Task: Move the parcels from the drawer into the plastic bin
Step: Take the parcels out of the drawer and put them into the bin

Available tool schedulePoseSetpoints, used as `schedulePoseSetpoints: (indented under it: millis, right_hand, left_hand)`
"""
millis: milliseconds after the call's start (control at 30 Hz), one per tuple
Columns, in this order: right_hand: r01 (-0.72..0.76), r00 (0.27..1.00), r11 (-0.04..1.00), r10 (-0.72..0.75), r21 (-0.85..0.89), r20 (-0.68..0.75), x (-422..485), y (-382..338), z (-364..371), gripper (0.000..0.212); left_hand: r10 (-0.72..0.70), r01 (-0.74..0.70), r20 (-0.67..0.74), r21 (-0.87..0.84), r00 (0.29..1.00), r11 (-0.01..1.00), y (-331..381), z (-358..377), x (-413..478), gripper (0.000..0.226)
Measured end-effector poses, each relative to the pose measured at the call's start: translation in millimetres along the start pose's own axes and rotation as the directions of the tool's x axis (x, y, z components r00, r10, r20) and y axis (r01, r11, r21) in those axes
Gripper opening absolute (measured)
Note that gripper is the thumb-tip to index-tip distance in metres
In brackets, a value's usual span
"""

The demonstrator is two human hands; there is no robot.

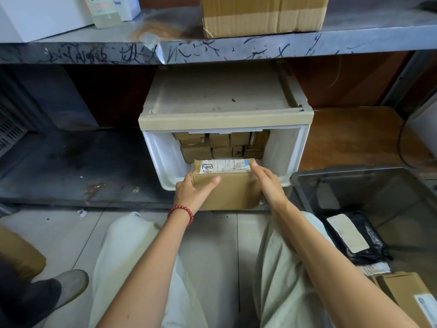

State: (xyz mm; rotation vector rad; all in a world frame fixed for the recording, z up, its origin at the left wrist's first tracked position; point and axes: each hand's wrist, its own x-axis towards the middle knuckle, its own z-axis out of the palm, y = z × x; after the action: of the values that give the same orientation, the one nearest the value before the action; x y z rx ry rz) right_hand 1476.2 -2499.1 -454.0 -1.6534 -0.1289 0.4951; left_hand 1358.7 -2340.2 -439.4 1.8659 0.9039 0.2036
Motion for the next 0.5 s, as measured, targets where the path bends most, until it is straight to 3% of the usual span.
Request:
schedulePoseSetpoints:
  millis: [167, 300, 500]
  right_hand:
    - [-0.020, 0.999, 1.000, 0.019, -0.014, -0.026, -1.5, 1.4, -0.8, 0.045]
    - [0.054, 0.996, 0.998, -0.056, -0.041, -0.064, -2.8, 3.3, 0.3, 0.048]
    - [0.148, 0.979, 0.976, -0.167, -0.161, -0.115, -10.9, -6.4, -17.0, 0.064]
  left_hand:
    - [0.068, -0.069, -0.034, -0.030, 0.997, 0.997, -0.8, 3.9, -0.1, 0.076]
    - [0.133, -0.133, -0.094, 0.010, 0.987, 0.991, -1.4, 8.8, 0.3, 0.062]
    - [0.236, -0.233, -0.004, 0.139, 0.972, 0.962, -3.1, 25.3, -3.9, 0.093]
